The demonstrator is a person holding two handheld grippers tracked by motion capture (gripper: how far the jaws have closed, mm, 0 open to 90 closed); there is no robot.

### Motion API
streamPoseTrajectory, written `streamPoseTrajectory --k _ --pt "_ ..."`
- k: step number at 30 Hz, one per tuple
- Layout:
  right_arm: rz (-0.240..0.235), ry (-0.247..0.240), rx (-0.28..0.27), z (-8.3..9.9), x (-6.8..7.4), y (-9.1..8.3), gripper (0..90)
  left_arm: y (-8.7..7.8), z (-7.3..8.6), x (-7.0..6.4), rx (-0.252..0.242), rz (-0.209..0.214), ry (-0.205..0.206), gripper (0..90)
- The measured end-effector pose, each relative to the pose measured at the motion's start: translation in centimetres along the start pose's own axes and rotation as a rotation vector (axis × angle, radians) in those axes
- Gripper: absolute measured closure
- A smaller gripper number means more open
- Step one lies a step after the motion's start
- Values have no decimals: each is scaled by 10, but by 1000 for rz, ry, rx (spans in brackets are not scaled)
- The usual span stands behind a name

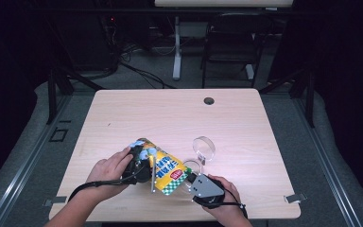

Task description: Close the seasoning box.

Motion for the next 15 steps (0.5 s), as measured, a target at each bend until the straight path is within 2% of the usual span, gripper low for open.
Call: streamPoseTrajectory --k 3,4,15 --pt "12 -5 -1 -1 1 0 900 -1 -1 2 1 -8 22 521" --pt "15 -9 0 -1 1 0 900 -2 -1 2 7 -6 15 521" --pt "30 -19 -2 -1 2 0 900 -6 -5 7 22 -26 60 522"
Point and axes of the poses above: each handheld gripper's, and its own axes: y roughly forward along the jaws, z roughly out of its underside, x roughly to its left, the point moved 2 cm from there along y, roughly forward along the jaws, and after that the axes turned 14 degrees about -y, right-handed, at the moved point
